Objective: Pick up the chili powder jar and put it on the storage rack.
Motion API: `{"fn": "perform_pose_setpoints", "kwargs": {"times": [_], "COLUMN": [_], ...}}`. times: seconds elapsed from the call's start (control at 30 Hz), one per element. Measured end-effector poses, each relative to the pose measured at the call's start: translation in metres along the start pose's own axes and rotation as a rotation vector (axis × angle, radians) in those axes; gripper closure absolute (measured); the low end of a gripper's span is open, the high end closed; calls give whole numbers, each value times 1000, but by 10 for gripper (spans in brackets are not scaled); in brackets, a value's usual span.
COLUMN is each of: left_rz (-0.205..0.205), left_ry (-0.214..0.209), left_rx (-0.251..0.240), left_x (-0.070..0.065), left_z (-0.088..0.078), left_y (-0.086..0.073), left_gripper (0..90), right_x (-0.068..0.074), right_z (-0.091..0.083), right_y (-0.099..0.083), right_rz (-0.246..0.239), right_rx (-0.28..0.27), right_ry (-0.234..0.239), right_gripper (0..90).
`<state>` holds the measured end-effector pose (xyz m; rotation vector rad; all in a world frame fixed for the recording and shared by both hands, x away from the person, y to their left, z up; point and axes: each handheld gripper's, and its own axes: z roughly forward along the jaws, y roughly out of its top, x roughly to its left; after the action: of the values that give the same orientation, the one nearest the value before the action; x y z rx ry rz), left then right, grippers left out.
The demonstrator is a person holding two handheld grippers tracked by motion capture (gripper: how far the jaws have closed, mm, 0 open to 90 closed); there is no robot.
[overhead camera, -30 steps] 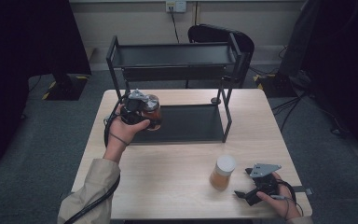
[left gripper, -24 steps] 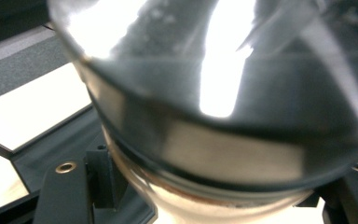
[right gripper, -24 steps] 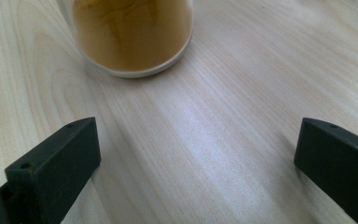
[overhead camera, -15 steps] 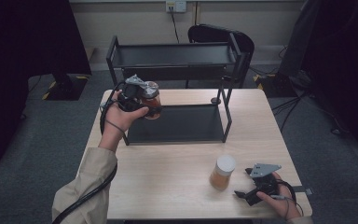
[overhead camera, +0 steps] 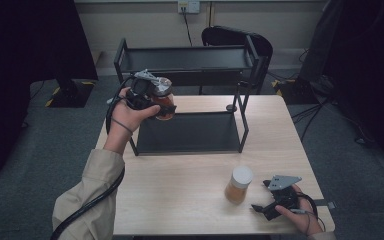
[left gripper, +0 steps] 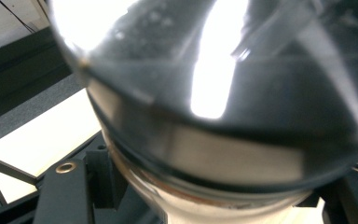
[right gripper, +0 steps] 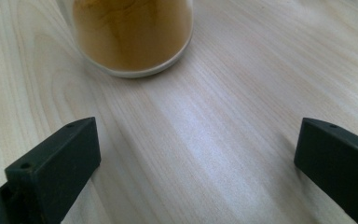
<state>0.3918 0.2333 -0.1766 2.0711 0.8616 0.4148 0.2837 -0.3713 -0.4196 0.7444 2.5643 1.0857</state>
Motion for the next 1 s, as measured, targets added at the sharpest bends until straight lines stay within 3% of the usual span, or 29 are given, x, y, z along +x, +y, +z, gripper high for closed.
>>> {"fn": "perform_pose_setpoints", "kwargs": {"times": [0.33,0.47,1.0], "left_rz": [14,2,-4], "left_ry": [7,-4,32], "left_rx": [4,-8,-9], "left_x": [0,3,8], "left_z": [-13,-16,-30], "left_y": [24,29,53], "left_gripper": [301,301,301], "right_x": [0,0,0], "right_z": [0,0,0], "right_y": [0,0,0], "right_rz": [0,0,0], "right_rx": [0,0,0], "right_ry": [0,0,0], "right_gripper": [0,0,0]}}
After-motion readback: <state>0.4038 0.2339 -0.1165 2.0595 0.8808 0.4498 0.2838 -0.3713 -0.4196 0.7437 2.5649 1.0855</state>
